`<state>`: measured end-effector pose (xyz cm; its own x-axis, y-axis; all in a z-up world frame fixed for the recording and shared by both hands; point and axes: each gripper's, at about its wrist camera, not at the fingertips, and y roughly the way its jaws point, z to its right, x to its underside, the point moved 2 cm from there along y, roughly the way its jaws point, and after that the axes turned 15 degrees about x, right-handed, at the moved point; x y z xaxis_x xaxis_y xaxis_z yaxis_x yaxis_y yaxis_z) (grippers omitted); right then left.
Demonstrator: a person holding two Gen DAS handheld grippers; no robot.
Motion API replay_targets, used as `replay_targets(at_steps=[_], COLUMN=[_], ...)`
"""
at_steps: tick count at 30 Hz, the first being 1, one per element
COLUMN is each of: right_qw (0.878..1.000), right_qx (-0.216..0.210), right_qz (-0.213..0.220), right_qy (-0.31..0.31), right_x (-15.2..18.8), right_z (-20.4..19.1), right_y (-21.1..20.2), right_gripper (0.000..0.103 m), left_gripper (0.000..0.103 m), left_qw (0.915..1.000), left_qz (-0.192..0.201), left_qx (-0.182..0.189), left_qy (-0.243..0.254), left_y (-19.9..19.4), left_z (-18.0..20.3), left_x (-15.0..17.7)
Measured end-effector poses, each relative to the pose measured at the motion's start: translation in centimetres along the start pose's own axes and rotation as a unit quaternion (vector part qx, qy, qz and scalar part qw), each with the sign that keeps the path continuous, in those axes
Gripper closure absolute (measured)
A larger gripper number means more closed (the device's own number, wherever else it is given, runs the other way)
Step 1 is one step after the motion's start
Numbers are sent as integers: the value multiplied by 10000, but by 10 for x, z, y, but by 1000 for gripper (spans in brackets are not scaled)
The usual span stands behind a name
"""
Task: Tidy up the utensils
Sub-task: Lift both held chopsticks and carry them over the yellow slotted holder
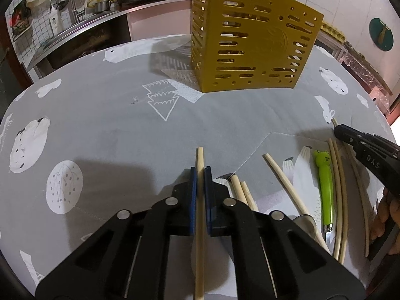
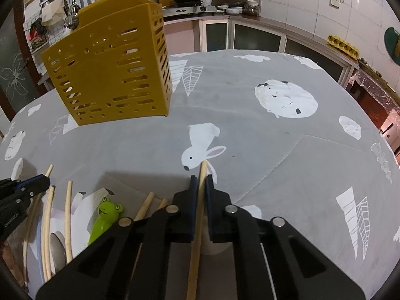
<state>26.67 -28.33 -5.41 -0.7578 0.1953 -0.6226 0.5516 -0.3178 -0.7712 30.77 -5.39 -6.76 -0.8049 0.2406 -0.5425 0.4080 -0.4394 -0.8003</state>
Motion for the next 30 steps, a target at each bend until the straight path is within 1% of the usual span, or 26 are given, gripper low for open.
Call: replay_targets(at_steps=[2, 5, 9, 11, 14, 17, 21, 23, 26, 28, 30], right_qw=[10000, 9995, 9982, 9969, 9947, 9912, 9854, 9819, 9791, 9775, 9748], right_qx=[-46, -138, -300, -398, -555, -699, -847, -910, -944, -976, -946], right_qz=[50, 248, 418, 551, 752, 1011, 1356, 1539, 1682, 1751, 1911], right_qy=[45, 131, 316, 394, 436, 491, 582, 626, 638, 654, 654], right_x=[-1, -7, -13, -15, -18, -20, -21, -23, -24, -24, -24], right_z=[2, 8, 15, 16, 15, 14, 15, 16, 18, 19, 19], right_y=[-4, -17, -32, -40, -50, -63, -80, -89, -97, -102, -109], right_gripper=[97, 97, 97, 97, 97, 97, 97, 97, 97, 97, 97], left_gripper=[99, 99, 99, 99, 99, 99, 99, 99, 99, 99, 99], left_qw=[9999, 9997, 9981, 9968, 9931, 9887, 9828, 9798, 9760, 9744, 9730], left_qz=[26, 168, 545, 755, 1159, 1497, 1845, 1998, 2175, 2247, 2308], left_qx=[24, 16, 62, 28, -109, -68, -83, -77, -55, -51, -52], left_qy=[-110, -178, -271, -249, -130, -93, -58, -45, -36, -9, 7], left_y=[-3, -14, -39, -51, -72, -91, -112, -121, -131, -135, -138], left_z=[-2, -4, -3, 1, 8, 12, 18, 21, 24, 26, 28], left_x=[-1, -1, -2, -2, -1, 1, 2, 2, 3, 3, 3])
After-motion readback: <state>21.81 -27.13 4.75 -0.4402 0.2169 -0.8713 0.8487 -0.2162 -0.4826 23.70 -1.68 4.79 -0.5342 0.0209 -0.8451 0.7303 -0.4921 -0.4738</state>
